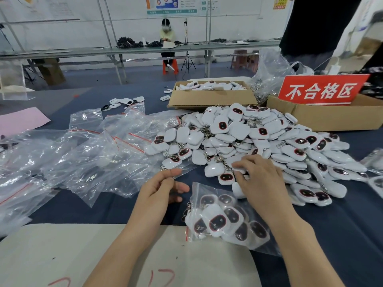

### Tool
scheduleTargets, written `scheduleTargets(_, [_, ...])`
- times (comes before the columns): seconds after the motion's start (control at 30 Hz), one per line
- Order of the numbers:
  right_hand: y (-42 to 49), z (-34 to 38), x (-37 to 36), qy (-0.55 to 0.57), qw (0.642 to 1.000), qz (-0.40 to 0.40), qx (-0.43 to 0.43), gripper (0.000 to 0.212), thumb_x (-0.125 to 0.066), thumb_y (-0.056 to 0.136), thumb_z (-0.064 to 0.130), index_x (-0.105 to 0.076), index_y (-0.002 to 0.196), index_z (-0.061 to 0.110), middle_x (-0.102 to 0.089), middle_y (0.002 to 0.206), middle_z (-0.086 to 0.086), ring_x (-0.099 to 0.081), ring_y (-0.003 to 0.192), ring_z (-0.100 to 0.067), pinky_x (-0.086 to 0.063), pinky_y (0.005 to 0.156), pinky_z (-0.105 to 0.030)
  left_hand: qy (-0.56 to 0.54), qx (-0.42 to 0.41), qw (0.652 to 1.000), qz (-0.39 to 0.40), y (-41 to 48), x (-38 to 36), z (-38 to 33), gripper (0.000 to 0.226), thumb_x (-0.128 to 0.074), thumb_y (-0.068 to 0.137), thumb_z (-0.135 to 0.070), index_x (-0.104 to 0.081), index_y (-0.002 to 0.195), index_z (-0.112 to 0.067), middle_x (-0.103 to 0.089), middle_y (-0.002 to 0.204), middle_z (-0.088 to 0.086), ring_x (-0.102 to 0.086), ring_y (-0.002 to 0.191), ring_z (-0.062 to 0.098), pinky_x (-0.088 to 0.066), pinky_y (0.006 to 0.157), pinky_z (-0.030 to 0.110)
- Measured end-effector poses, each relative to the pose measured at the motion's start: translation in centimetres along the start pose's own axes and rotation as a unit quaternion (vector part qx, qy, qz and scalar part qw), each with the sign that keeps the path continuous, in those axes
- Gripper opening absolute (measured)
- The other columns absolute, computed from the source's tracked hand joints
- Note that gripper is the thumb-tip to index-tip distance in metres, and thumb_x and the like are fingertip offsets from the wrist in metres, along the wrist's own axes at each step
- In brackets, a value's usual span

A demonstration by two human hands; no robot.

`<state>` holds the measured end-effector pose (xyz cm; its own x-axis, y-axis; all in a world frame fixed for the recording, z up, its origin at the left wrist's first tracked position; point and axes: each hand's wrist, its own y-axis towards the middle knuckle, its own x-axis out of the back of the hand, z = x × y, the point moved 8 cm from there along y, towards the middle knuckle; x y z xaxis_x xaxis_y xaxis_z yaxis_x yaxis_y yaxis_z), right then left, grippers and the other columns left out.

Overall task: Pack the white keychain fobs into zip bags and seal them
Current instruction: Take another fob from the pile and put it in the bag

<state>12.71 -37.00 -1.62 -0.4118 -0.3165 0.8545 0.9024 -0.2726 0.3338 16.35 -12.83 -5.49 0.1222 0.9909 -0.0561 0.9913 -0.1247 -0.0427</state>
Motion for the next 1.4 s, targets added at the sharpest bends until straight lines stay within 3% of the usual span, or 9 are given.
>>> scheduleTargets(0.2, [0.1,0.0,0.0,-0.013,1.0,0.015,0.005,0.028,-0.057,0.096,0.041,-0.063,0.123,0.035,-0.052,0.127,0.01,-0.046,0.12,-0.013,-0.03,0.105,-0.033,0.008,0.006,1.0,0.002,0.0,-0.1,0.1,0.032,-0.045,0.104,-0.008,-0.073,0.107,-0.023,-0.077,0.084,0.008,-0.072,0.08,0.011,-0.054,0.07,0.021])
scheduleTargets(0.53, [0.0,-0.3,0.1,0.036,0.999,-0.002,-0.006,0.027,-0.059,0.097,0.028,-0.065,0.123,0.026,-0.054,0.125,0.004,-0.046,0.117,-0.014,-0.034,0.1,-0.027,0.007,0.006,1.0,0.001,0.0,-0.1,0.2,0.032,-0.045,0.103,-0.007,-0.073,0.107,-0.022,-0.077,0.082,0.007,-0.072,0.078,0.01,-0.054,0.067,0.019])
scheduleTargets(0.67, [-0.1,-0.6,0.0,0.04,0.999,0.008,-0.018,0.027,-0.054,0.1,0.025,-0.063,0.126,0.028,-0.061,0.124,0.006,-0.049,0.122,-0.015,-0.038,0.108,-0.035,0.007,0.007,1.0,0.003,0.0,-0.1,0.2,0.032,-0.045,0.103,-0.007,-0.073,0.107,-0.022,-0.077,0.082,0.007,-0.072,0.08,0.011,-0.054,0.065,0.018])
scheduleTargets(0.83, [-0.2,-0.7,-0.1,0.057,0.998,0.022,-0.017,0.037,-0.048,0.1,0.008,-0.062,0.128,0.026,-0.059,0.127,0.005,-0.042,0.124,-0.014,-0.03,0.098,-0.021,0.009,0.007,1.0,0.004,0.0,-0.1,0.2,0.032,-0.045,0.103,-0.007,-0.073,0.107,-0.022,-0.077,0.082,0.007,-0.072,0.08,0.012,-0.054,0.067,0.019])
scheduleTargets(1.03, [0.0,-0.8,-0.1,0.09,0.994,0.053,-0.029,0.045,-0.047,0.096,-0.002,-0.063,0.127,0.027,-0.053,0.133,0.004,-0.04,0.13,-0.014,-0.028,0.098,-0.019,0.0,0.009,1.0,0.005,0.0,-0.2,0.1,0.031,-0.044,0.103,-0.005,-0.072,0.108,-0.019,-0.077,0.081,0.008,-0.071,0.076,0.009,-0.054,0.065,0.016])
scheduleTargets(1.13, [0.0,-0.9,1.1,0.114,0.993,0.002,-0.024,0.039,-0.048,0.098,0.0,-0.065,0.125,0.023,-0.058,0.128,0.003,-0.049,0.114,-0.008,-0.03,0.085,-0.006,0.0,0.01,1.0,0.007,0.0,-0.2,0.1,0.031,-0.044,0.103,-0.005,-0.072,0.107,-0.019,-0.077,0.082,0.008,-0.071,0.076,0.009,-0.054,0.066,0.015])
scheduleTargets(1.27, [-0.1,-0.9,2.6,0.236,0.968,-0.077,-0.035,0.036,-0.043,0.103,0.007,-0.066,0.12,0.03,-0.063,0.115,0.007,-0.051,0.064,0.006,-0.04,0.06,-0.006,0.005,0.012,1.0,0.008,-0.1,-0.2,0.1,0.031,-0.044,0.104,-0.006,-0.072,0.108,-0.02,-0.077,0.083,0.008,-0.071,0.077,0.009,-0.055,0.068,0.017])
scheduleTargets(1.33, [0.0,-1.0,3.0,0.314,0.943,-0.094,-0.062,0.036,-0.044,0.105,0.012,-0.066,0.115,0.039,-0.065,0.114,0.016,-0.055,0.064,0.008,-0.045,0.063,-0.007,0.006,0.013,1.0,0.008,-0.1,-0.2,0.1,0.031,-0.044,0.104,-0.006,-0.072,0.108,-0.02,-0.077,0.083,0.008,-0.071,0.077,0.01,-0.055,0.068,0.018])
scheduleTargets(1.4, [0.2,-1.1,3.1,0.388,0.912,-0.099,-0.088,0.033,-0.046,0.105,0.017,-0.067,0.109,0.042,-0.069,0.109,0.024,-0.061,0.087,0.012,-0.051,0.085,-0.015,0.007,0.013,1.0,0.007,-0.1,-0.1,0.1,0.032,-0.044,0.104,-0.006,-0.072,0.109,-0.02,-0.077,0.084,0.008,-0.071,0.078,0.01,-0.055,0.069,0.019])
